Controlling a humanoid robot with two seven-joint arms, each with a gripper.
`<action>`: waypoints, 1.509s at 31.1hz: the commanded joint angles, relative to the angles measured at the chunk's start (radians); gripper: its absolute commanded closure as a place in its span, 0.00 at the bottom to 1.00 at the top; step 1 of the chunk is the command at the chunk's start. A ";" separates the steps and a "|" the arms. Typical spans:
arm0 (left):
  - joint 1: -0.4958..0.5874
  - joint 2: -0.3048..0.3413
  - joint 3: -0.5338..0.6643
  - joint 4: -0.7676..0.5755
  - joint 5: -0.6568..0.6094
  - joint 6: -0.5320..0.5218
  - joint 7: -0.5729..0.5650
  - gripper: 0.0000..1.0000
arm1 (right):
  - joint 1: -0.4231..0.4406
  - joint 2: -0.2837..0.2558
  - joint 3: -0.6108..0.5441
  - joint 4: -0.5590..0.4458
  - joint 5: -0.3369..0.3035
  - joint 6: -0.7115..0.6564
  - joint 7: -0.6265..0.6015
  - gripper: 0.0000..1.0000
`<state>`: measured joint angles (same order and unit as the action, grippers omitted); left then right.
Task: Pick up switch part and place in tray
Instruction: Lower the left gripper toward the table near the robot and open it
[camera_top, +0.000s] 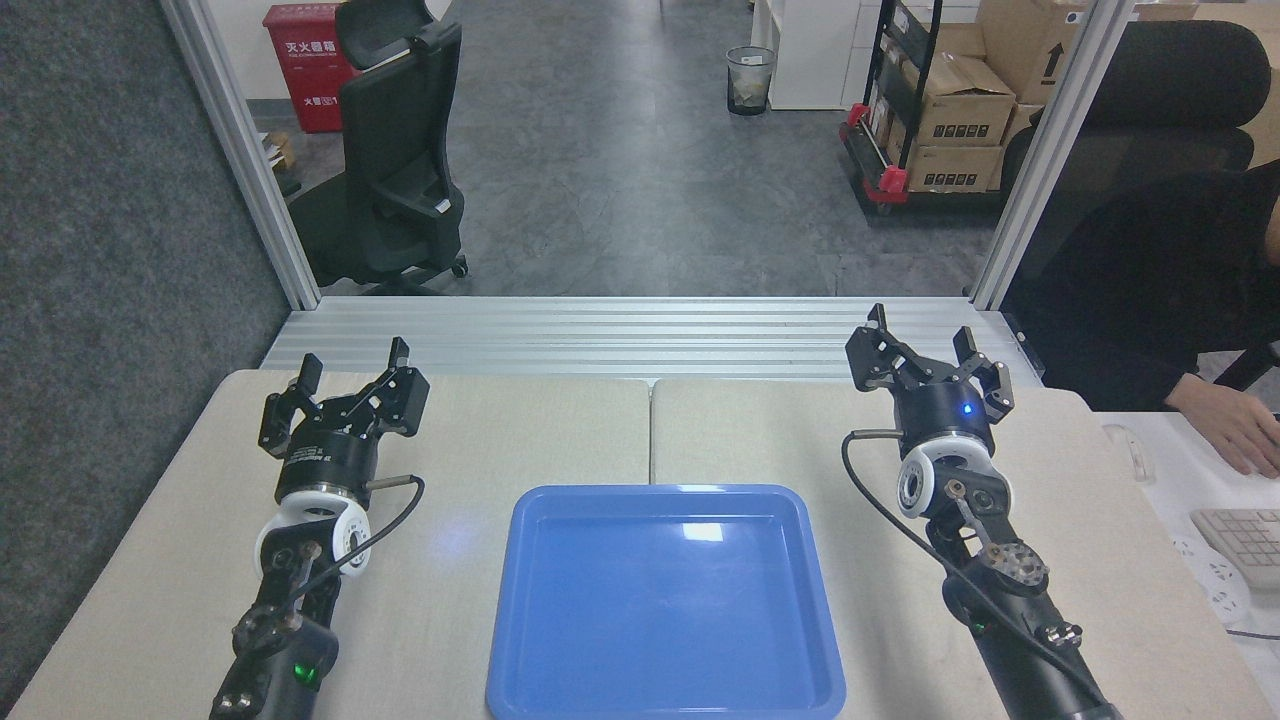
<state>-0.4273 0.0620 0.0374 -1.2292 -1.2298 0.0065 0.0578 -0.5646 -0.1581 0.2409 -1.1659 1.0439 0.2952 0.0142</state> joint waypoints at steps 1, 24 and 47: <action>0.102 -0.002 -0.028 -0.055 -0.007 0.007 -0.003 0.00 | 0.000 0.000 0.000 0.000 -0.001 -0.001 0.000 0.00; 0.124 -0.002 -0.017 -0.098 -0.002 0.047 -0.067 0.00 | 0.000 0.000 0.000 0.000 0.001 -0.001 0.000 0.00; 0.125 0.002 -0.014 -0.098 0.007 0.050 -0.070 0.00 | 0.000 0.000 0.000 -0.001 0.001 -0.001 0.000 0.00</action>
<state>-0.3090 0.0622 0.0025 -1.3183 -1.2271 0.0543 -0.0127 -0.5646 -0.1581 0.2408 -1.1659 1.0446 0.2952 0.0140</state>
